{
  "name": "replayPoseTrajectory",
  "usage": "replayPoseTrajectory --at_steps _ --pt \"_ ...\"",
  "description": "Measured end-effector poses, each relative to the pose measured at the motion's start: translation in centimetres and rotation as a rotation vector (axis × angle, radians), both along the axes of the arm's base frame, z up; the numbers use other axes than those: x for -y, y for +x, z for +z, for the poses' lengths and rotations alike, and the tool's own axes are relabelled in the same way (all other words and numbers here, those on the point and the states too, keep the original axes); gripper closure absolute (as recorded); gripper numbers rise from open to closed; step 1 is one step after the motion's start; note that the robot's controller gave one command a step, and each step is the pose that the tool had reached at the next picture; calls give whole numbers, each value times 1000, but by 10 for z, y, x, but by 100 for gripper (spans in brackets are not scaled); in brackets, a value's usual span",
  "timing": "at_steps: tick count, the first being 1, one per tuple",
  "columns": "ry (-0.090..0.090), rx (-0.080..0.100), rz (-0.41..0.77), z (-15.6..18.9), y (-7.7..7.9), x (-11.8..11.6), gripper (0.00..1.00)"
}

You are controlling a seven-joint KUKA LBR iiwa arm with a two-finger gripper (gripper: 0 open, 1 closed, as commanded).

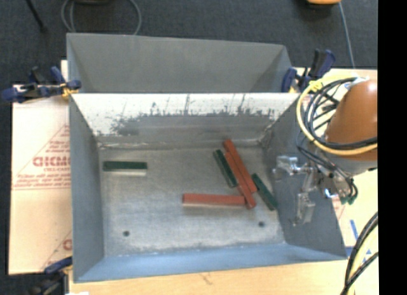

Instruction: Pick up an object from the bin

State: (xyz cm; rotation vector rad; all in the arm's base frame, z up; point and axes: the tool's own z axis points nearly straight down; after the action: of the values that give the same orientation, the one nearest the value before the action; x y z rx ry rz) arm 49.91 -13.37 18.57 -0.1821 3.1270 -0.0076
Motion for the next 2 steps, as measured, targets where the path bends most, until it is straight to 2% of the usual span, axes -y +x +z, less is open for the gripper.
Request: replayPoseTrajectory --at_steps 1,2 --pt "6 -4 19 -115 39 -60 0" --pt "6 -1 -172 -114 24 -101 0"
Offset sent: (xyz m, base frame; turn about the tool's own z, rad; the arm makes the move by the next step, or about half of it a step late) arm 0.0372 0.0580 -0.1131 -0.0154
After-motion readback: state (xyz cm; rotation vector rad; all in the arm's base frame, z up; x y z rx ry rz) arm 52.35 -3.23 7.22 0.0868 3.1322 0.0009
